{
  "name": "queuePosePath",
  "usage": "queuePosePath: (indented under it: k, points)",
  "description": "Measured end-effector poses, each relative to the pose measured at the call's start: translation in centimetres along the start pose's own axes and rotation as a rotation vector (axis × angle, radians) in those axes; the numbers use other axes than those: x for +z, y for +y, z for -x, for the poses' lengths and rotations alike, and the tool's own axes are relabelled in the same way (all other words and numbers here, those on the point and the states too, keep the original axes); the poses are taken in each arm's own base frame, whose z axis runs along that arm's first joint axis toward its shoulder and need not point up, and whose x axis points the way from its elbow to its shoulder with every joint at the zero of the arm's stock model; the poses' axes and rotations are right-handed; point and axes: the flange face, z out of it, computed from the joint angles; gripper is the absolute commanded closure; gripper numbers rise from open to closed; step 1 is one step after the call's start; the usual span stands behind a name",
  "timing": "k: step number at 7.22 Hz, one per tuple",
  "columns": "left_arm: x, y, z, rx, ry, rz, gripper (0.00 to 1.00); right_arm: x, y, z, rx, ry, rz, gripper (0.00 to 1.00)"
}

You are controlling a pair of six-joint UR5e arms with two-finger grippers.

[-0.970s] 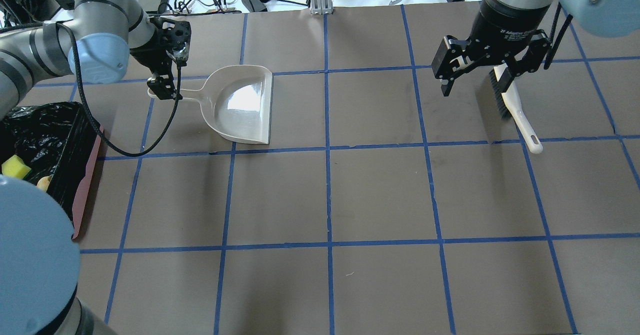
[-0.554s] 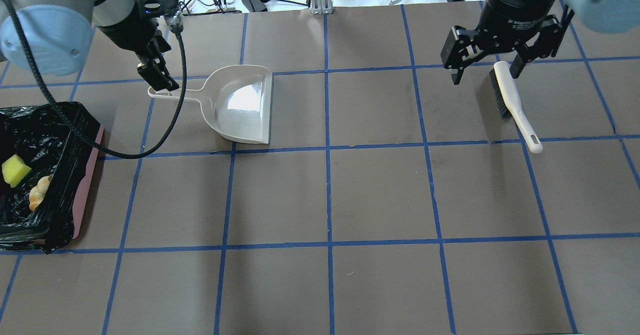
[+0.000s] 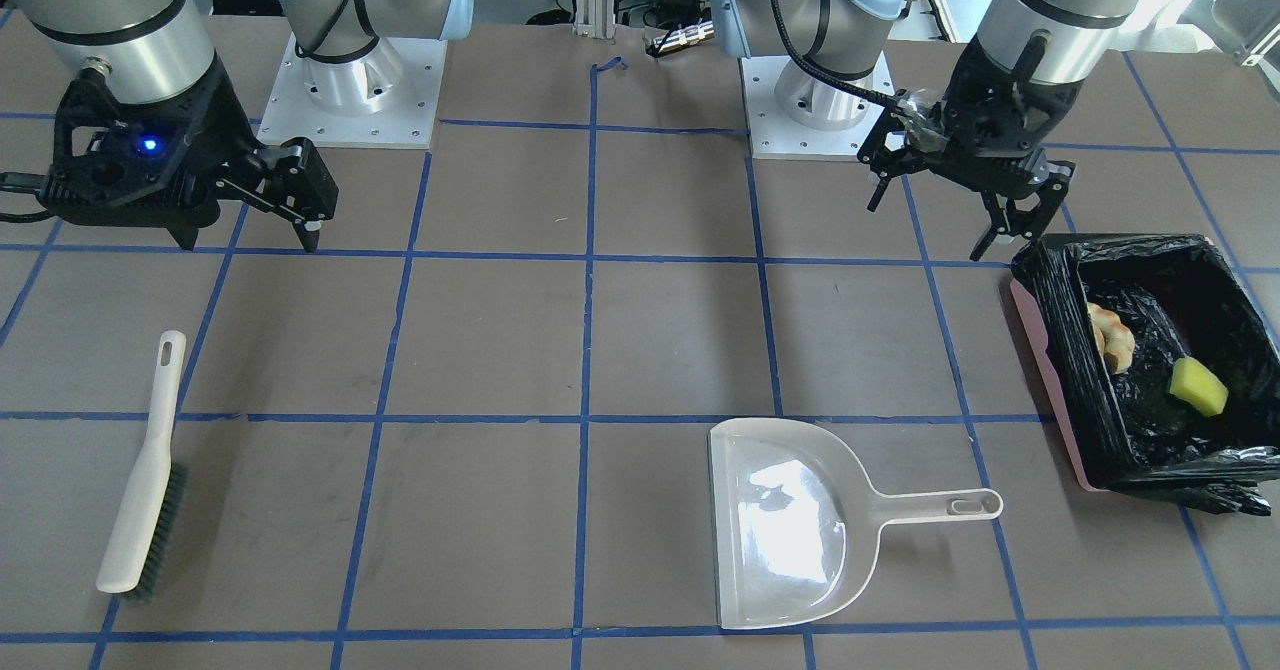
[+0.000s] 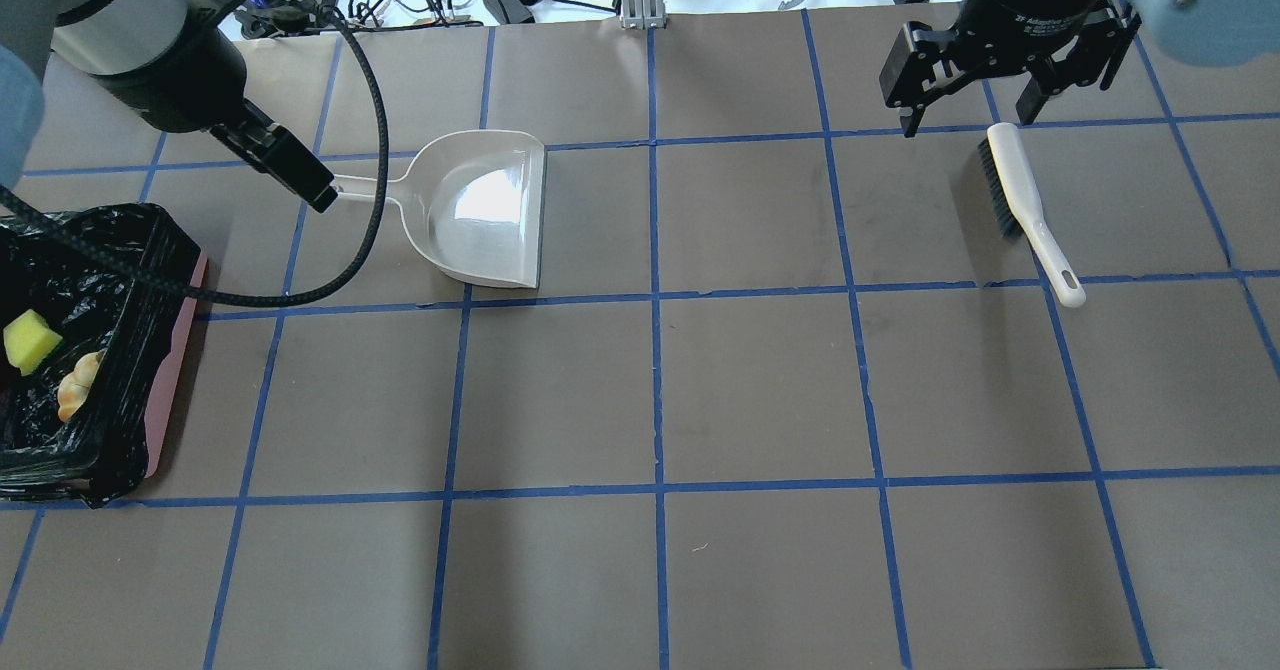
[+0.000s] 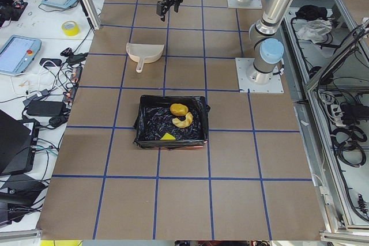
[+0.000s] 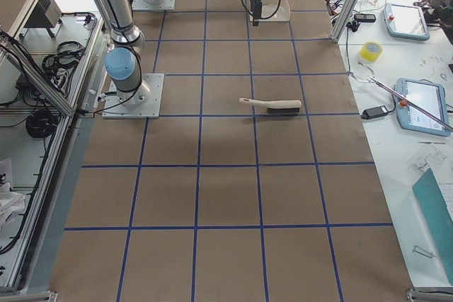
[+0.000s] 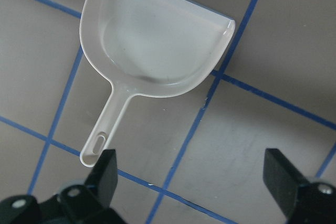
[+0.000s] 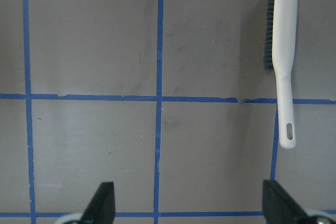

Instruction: Sweep and dump trash into bin

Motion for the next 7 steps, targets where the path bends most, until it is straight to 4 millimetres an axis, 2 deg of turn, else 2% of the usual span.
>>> queuePosePath:
  k: [3, 4, 6, 7]
  points:
    - [-0.2, -0.4, -0.6, -0.468, 0.001, -0.002, 0.00, -0.3, -0.4, 0.2, 0.002, -0.028, -0.033, 0.00]
    - [0.0, -1.2, -2.1, -0.524, 0.000, -0.001, 0.00, -0.3, -0.4, 0.3, 0.002, -0.043, -0.036, 0.00]
    - [0.6, -2.5, -5.3, -0.523, -0.003, 0.013, 0.00, 0.0, -0.4, 0.4, -0.001, -0.054, -0.031, 0.00]
    - [0.5, -2.6, -6.0, -0.516, -0.005, 0.016, 0.00, 0.2, -0.4, 0.4, -0.001, -0.055, -0.029, 0.00]
